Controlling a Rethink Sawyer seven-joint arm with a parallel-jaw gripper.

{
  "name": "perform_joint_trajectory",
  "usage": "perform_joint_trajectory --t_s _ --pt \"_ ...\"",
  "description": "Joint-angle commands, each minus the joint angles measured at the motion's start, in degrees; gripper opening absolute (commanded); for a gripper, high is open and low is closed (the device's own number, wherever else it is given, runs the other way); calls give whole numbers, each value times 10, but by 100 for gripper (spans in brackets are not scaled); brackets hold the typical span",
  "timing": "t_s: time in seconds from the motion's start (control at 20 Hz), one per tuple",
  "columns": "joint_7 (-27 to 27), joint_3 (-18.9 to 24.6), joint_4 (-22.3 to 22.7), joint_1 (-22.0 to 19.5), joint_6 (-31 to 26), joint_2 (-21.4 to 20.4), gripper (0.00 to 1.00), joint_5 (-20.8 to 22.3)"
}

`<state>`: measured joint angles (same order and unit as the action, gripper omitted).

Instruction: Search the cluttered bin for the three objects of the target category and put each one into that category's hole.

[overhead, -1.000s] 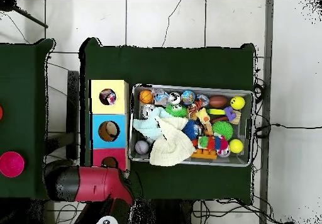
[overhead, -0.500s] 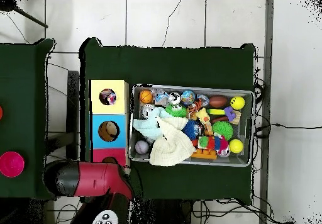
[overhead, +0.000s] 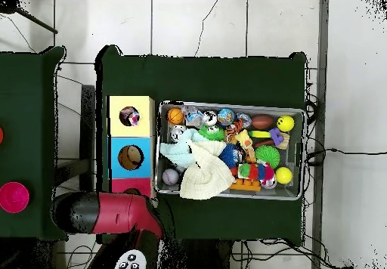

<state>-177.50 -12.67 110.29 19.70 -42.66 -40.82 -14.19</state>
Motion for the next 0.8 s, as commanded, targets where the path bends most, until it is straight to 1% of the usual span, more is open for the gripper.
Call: perform_joint_trajectory --t_s 0.05,0.25,0.45,0.8 --pt "-44 32 -58 -23 65 60 0 -11" --pt "-32 37 -72 -39 62 69 0 -11" --pt "-42 33 -104 -35 34 82 0 -9" --pt "-41 19 -150 -39 -13 102 0 10"
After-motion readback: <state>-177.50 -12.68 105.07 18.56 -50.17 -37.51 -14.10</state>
